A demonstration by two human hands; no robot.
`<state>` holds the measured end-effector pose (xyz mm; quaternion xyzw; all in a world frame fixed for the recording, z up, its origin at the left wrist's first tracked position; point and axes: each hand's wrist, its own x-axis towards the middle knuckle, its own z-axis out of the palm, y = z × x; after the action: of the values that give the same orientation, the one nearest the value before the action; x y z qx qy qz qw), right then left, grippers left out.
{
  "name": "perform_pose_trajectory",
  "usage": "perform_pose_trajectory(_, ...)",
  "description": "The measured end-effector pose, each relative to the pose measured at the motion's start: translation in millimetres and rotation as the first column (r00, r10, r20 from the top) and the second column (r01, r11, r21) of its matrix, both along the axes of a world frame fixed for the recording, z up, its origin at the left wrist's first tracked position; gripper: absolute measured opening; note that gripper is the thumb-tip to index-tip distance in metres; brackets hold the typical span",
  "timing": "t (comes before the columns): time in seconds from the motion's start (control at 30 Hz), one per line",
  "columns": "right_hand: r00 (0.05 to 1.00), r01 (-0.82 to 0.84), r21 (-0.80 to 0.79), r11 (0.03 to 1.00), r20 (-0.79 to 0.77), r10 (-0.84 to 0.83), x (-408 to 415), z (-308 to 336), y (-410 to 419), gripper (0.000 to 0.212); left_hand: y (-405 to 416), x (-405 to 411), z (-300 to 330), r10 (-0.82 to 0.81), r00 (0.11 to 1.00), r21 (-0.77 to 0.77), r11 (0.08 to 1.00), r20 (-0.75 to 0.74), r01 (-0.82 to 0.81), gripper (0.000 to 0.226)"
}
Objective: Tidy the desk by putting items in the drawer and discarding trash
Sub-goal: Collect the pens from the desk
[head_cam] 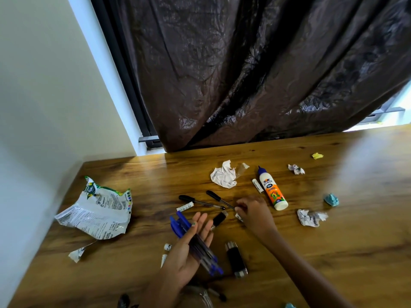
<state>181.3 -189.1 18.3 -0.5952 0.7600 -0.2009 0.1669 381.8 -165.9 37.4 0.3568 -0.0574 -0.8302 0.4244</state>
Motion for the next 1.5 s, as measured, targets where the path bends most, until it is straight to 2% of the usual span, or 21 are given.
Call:
perform_pose_trajectory(0.2, 0.989, -0.086, 0.049, 0.995, -0.116, 0.092, 13.1, 7.0, -13.7, 0.022, 3.2, 3.0, -0.1, 0.024, 1.0, 0.038, 0.999, -0.007, -0.024, 0.03)
perform_pose_trajectory(0.3, 0.991, -0.072, 0.063, 0.995, -0.11, 0.079, 12.6, 13.1, -13.3, 0.021, 2.8, 3.2, 0.5, 0.027, 1.0, 0.041, 0.999, -0.01, -0.027, 0.032)
perform_pose_trajectory(0.43, 1.0, 0.004, -0.008, 1.0, 0.013, -0.004, 11.0, 20.5, -7.9, 0.012, 3.5, 3.2, 2.8, 0.009, 1.0, 0.032, 0.999, -0.005, -0.009, 0.032)
perform_pose_trajectory(0.5, 0.986, -0.008, -0.056, 0.998, 0.167, 0.017, 17.5, 29.3, -1.7, 0.006, 4.3, 2.3, 3.1, 0.008, 1.0, 0.022, 1.0, 0.004, -0.008, 0.03)
perform_pose_trajectory(0.57, 0.944, -0.108, -0.046, 0.993, 0.309, 0.117, 29.3, 40.9, 6.9, 0.005, 4.5, -0.4, 4.0, 0.001, 1.0, 0.003, 1.0, 0.012, -0.001, 0.029)
perform_pose_trajectory(0.67, 0.891, -0.293, 0.009, 0.956, 0.366, 0.269, 46.5, 48.2, 15.2, 0.008, 2.5, -2.5, 3.8, 0.0, 1.0, -0.011, 1.0, 0.021, 0.0, 0.036)
perform_pose_trajectory(0.77, 0.865, -0.315, -0.003, 0.949, 0.411, 0.288, 53.4, 47.4, 12.4, 0.015, -1.1, 1.5, 4.0, 0.025, 1.0, -0.024, 0.999, 0.001, -0.025, 0.038)
perform_pose_trajectory(0.83, 0.894, -0.256, -0.031, 0.966, 0.372, 0.249, 52.1, 46.1, 2.8, 0.016, -3.4, 7.7, 3.8, 0.071, 0.997, -0.022, 0.997, 0.006, -0.07, 0.032)
perform_pose_trajectory(0.93, 0.961, -0.15, -0.082, 0.985, 0.222, 0.165, 45.1, 39.1, -17.0, 0.015, -5.9, 21.6, 2.9, 0.122, 0.992, -0.018, 0.992, 0.033, -0.122, 0.028)
perform_pose_trajectory(1.03, 0.986, -0.16, -0.022, 0.987, 0.048, 0.16, 41.0, 27.3, -30.8, 0.019, -6.3, 34.8, 0.2, 0.145, 0.989, -0.025, 0.989, 0.03, -0.144, 0.028)
perform_pose_trajectory(1.13, 0.971, -0.217, 0.017, 0.976, -0.103, 0.218, 43.4, 18.2, -38.7, 0.026, -6.1, 42.0, -0.2, 0.172, 0.985, -0.018, 0.985, 0.002, -0.172, 0.027)
perform_pose_trajectory(1.3, 0.9, -0.329, 0.047, 0.943, -0.288, 0.328, 50.4, 17.3, -41.3, 0.02, -4.3, 45.0, -1.1, 0.185, 0.983, -0.024, 0.982, 0.007, -0.185, 0.027)
perform_pose_trajectory(1.4, 0.925, -0.288, 0.026, 0.957, -0.252, 0.285, 47.9, 23.1, -39.2, 0.017, -3.8, 45.2, -2.1, 0.172, 0.985, -0.021, 0.985, -0.013, -0.172, 0.032)
perform_pose_trajectory(1.43, 0.954, -0.245, 0.002, 0.97, -0.181, 0.241, 46.1, 27.6, -37.7, 0.016, -3.8, 44.8, -2.6, 0.167, 0.986, -0.023, 0.986, -0.02, -0.168, 0.035)
perform_pose_trajectory(1.5, 0.984, -0.162, -0.055, 0.985, 0.06, 0.165, 45.1, 41.8, -30.2, 0.01, -3.3, 41.9, -3.4, 0.167, 0.986, -0.023, 0.986, -0.029, -0.167, 0.037)
